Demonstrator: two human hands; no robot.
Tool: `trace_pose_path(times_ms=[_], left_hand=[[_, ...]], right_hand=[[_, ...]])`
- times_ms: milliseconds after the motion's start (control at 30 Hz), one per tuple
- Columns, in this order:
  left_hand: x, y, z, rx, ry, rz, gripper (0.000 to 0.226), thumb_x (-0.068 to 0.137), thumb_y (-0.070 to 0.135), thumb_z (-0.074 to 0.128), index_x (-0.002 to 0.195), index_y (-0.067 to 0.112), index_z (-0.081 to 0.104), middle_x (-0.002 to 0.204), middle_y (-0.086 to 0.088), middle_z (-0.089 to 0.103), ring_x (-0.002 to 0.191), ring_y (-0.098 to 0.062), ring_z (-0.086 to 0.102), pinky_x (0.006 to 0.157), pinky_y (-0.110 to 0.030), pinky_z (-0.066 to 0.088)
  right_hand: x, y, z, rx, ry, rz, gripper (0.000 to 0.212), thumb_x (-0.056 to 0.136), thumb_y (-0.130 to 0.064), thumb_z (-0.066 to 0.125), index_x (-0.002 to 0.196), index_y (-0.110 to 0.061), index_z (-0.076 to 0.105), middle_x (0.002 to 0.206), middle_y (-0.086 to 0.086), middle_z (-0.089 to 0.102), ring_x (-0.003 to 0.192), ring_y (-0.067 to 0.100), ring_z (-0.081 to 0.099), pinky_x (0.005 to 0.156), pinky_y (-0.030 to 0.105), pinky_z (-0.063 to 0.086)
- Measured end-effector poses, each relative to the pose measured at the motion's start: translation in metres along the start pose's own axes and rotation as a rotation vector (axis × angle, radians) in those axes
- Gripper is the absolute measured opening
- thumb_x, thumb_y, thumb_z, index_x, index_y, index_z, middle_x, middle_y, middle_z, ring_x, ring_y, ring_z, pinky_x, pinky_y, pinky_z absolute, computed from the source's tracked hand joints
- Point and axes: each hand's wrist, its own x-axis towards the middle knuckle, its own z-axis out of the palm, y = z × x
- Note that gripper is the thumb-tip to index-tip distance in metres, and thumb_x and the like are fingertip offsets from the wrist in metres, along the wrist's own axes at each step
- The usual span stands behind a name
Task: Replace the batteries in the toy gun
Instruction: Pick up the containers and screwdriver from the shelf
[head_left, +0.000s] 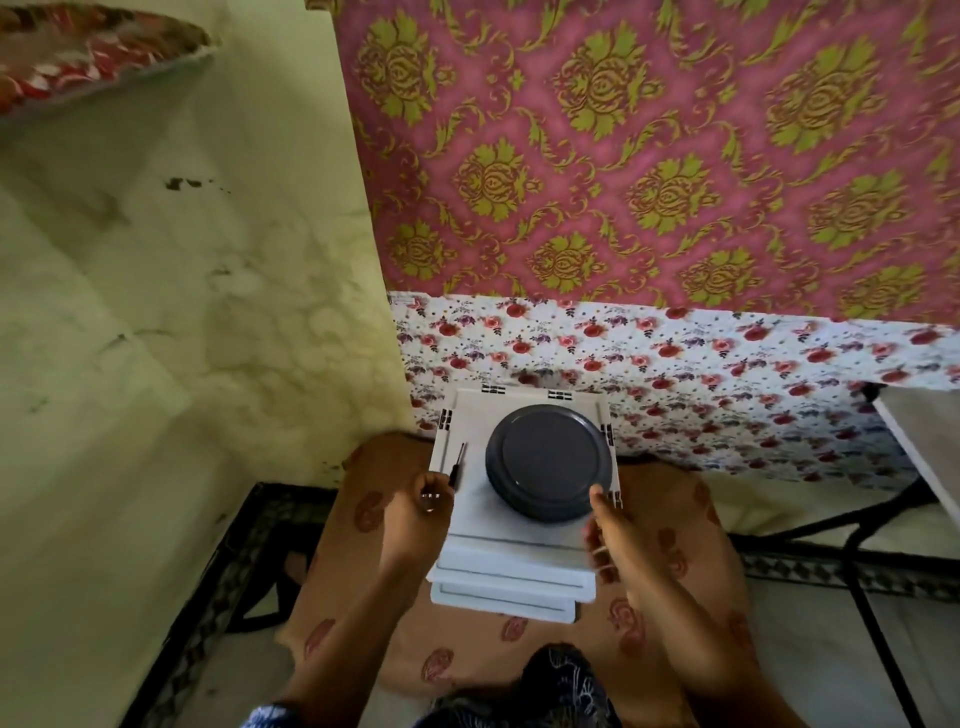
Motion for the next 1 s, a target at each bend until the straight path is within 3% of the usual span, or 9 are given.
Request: trace_pose_path(times_ms=[133,267,367,467,533,600,700,800,1000], left_hand=[[0.039,0.001,0.014,0.262,-0.139,-0.041,0.028,0.089,0.023,0.056,0.114,0.009,0.054,0.107,-0.009,0.062,0.098,-0.028,0.059,0.073,-0.027,0.039],[0.065,-0.005,0.023,0.574,-0.300,0.049,0.038,0.092,0.031,0.049,0.120,0.006,0.048,0.122,-0.013,0.052,0.110,-0.031,0.053,0.088,-0.033,0.043],[0.073,-0.009,0.027,0.658,-0.334,0.104,0.031,0.091,0.025,0.051,0.117,0.007,0.047,0.120,-0.013,0.053,0.107,-0.032,0.057,0.083,-0.037,0.047],[0.076,-0.006,0.026,0.640,-0.315,0.111,0.025,0.092,0.023,0.050,0.112,0.008,0.049,0.112,-0.012,0.061,0.101,-0.032,0.062,0.079,-0.037,0.049],[0.078,-0.006,0.024,0.574,-0.308,0.100,0.025,0.091,0.023,0.052,0.110,0.007,0.052,0.108,-0.014,0.064,0.097,-0.032,0.063,0.077,-0.036,0.049],[0.079,-0.005,0.025,0.376,-0.317,0.064,0.022,0.090,0.018,0.056,0.108,0.006,0.057,0.100,-0.013,0.068,0.086,-0.028,0.065,0.072,-0.032,0.050],[0.068,0.002,0.028,0.117,-0.337,0.070,0.009,0.088,0.017,0.060,0.096,0.018,0.063,0.084,-0.004,0.068,0.074,-0.025,0.066,0.075,-0.038,0.056],[0.049,0.023,0.036,-0.017,-0.434,0.064,0.009,0.089,0.016,0.059,0.089,0.025,0.061,0.080,0.001,0.065,0.070,-0.020,0.067,0.076,-0.039,0.057],[0.009,0.066,0.071,-0.071,-0.659,0.108,0.007,0.089,0.012,0.059,0.093,0.018,0.061,0.090,-0.003,0.067,0.079,-0.021,0.067,0.084,-0.037,0.056]], right_hand=[[0.012,-0.003,-0.001,0.014,0.062,0.023,0.044,0.081,-0.059,0.053,0.079,-0.015,0.053,0.078,0.016,0.067,0.051,0.023,0.057,0.041,0.024,0.044],[0.023,-0.012,0.003,0.115,0.081,0.022,0.040,0.079,-0.050,0.063,0.088,-0.012,0.055,0.075,0.017,0.065,0.054,0.025,0.060,0.039,0.025,0.046],[0.022,-0.015,0.009,0.137,0.140,-0.057,0.035,0.082,-0.032,0.067,0.101,-0.005,0.056,0.068,0.013,0.062,0.054,0.029,0.061,0.040,0.028,0.050],[0.020,-0.013,0.009,0.108,0.231,-0.207,0.030,0.081,-0.028,0.068,0.099,-0.006,0.057,0.071,0.009,0.063,0.069,0.036,0.065,0.057,0.041,0.056],[0.020,-0.002,0.006,0.120,0.236,-0.225,0.041,0.077,-0.046,0.068,0.107,-0.019,0.061,0.092,0.008,0.069,0.075,0.025,0.066,0.070,0.047,0.057],[0.025,0.018,-0.001,0.122,0.314,-0.248,0.034,0.074,-0.056,0.066,0.099,-0.033,0.065,0.092,-0.002,0.071,0.079,0.020,0.068,0.075,0.047,0.056],[-0.010,0.008,-0.003,0.267,0.403,-0.213,0.029,0.081,-0.042,0.064,0.086,-0.014,0.064,0.062,0.007,0.062,0.057,0.029,0.059,0.060,0.044,0.051],[-0.040,0.016,-0.015,0.425,0.478,-0.214,0.016,0.089,-0.021,0.057,0.087,-0.005,0.058,0.069,0.029,0.056,0.052,0.042,0.049,0.054,0.039,0.045],[-0.081,0.060,-0.062,0.598,0.754,-0.118,0.026,0.089,-0.017,0.058,0.110,-0.005,0.049,0.069,0.013,0.058,0.052,0.025,0.049,0.046,0.029,0.040]])
